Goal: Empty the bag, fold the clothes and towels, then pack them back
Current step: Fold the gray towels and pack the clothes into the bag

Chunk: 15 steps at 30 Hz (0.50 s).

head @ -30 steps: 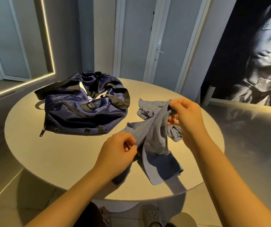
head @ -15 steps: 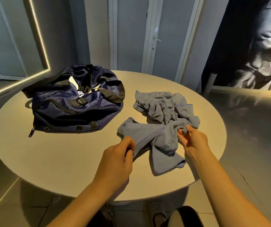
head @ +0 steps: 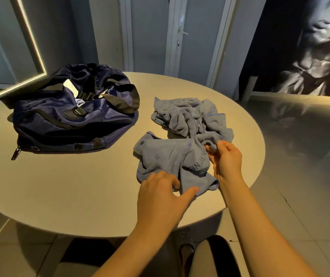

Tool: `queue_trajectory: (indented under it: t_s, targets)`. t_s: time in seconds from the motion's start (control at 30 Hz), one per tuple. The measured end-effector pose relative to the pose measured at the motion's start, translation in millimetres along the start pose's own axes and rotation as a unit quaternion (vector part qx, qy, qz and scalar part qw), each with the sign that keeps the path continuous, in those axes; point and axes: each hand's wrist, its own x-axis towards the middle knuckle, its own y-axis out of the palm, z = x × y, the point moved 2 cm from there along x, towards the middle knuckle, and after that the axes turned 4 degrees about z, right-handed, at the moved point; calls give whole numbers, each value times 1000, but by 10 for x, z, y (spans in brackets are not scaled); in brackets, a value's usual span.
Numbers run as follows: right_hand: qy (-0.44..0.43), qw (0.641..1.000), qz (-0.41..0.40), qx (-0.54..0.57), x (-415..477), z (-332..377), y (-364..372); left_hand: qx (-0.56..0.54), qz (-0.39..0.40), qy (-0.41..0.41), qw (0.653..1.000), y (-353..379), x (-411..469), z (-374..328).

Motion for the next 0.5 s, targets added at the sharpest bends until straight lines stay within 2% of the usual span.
queue_trajectory:
  t_s: [0.13,0.23,0.5]
  targets:
    - [4,1000,1,13,2,-6,-19,-56,7,16,998,46,-26,1]
    - [13,999,1,48,18,-12,-19,-85,-6,-3,996,-32,-64,53]
    - [32,989,-3,143,62,-31,-66,-95,-23,-47,994,-504,-118,372]
